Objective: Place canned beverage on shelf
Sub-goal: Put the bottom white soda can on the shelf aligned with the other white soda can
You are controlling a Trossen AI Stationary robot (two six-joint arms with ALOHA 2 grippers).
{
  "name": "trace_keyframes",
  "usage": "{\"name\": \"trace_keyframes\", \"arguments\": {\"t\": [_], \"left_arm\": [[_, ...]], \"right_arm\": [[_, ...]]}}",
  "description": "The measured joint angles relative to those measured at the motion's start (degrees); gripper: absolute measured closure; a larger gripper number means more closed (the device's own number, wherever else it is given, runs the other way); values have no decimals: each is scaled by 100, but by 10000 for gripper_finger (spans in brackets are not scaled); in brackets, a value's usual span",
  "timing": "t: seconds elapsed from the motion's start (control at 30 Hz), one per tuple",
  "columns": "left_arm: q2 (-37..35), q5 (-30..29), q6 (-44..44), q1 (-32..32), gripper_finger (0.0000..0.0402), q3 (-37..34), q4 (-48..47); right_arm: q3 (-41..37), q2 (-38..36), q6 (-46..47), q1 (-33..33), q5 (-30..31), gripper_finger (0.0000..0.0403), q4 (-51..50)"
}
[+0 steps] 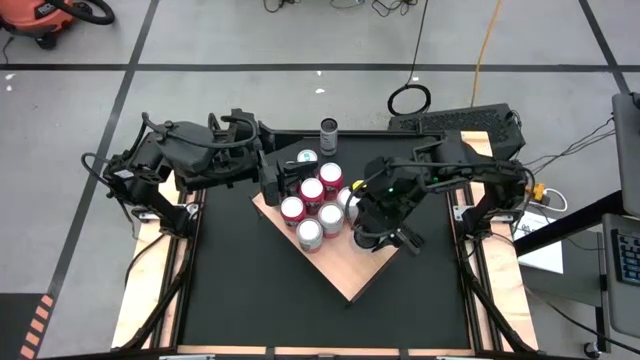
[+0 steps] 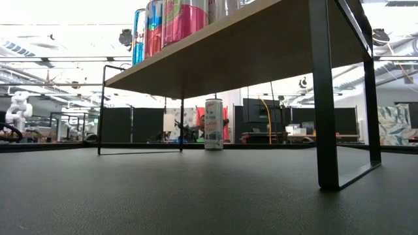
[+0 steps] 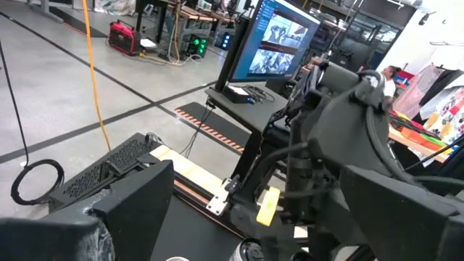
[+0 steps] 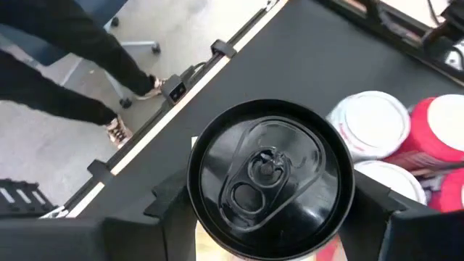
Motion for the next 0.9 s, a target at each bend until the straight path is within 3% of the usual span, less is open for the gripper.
{"name": "trace_keyframes", "arguments": {"t": [0.37, 0.9], "left_arm": [[0, 8, 2, -1, 6, 0, -26], [-4, 150, 9, -86, 6, 0, -294]], "right_arm": [[-9, 280, -17, -1, -193, 174, -7], [-962, 302, 455, 6, -478, 175, 616]]}}
